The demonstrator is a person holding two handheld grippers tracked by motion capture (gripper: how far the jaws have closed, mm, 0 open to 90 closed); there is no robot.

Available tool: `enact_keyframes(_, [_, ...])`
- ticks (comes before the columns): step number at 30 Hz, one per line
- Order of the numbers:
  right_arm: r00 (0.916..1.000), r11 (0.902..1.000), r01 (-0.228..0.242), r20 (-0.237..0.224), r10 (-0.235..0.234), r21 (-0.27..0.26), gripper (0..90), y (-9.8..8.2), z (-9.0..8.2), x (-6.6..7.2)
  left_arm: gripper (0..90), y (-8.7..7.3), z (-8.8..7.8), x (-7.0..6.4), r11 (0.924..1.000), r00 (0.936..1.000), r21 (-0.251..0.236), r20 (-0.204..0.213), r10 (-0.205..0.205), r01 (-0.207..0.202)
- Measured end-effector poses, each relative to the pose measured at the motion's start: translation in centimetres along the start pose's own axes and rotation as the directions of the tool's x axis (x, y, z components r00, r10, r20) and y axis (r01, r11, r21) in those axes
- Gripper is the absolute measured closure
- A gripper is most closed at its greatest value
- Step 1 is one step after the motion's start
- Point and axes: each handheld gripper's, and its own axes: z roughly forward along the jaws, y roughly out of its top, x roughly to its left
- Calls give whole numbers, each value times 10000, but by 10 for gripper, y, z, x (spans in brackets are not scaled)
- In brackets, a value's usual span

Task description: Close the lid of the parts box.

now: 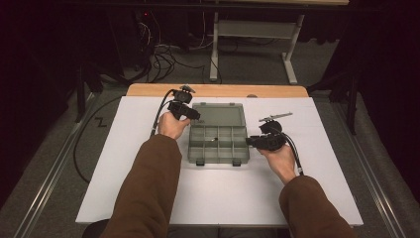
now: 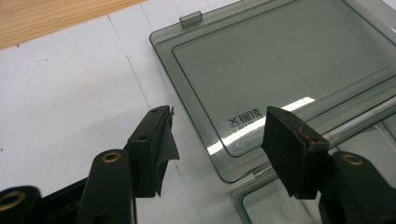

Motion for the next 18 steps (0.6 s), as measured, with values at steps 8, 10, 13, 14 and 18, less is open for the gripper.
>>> enact_keyframes(8, [9999,9998,13,104,-15,205,732,1,8,1,422,0,4,4,9996,9993,-24,241,-284,285])
enact_keyframes(10, [9997,9997,15,252,-21,243,746,1,8,3,422,0,5,5,9995,9992,40,233,-320,319])
enact_keyframes(13, [9994,9995,83,343,-93,309,747,1,9,4,422,0,8,7,9987,9981,125,372,-497,493])
enact_keyframes(14, [9992,9994,134,372,-146,328,747,2,9,4,422,0,10,8,9983,9974,135,437,-579,573])
enact_keyframes(18, [9991,9984,94,414,-118,562,749,5,9,5,430,0,14,9,9956,9931,212,710,-929,916])
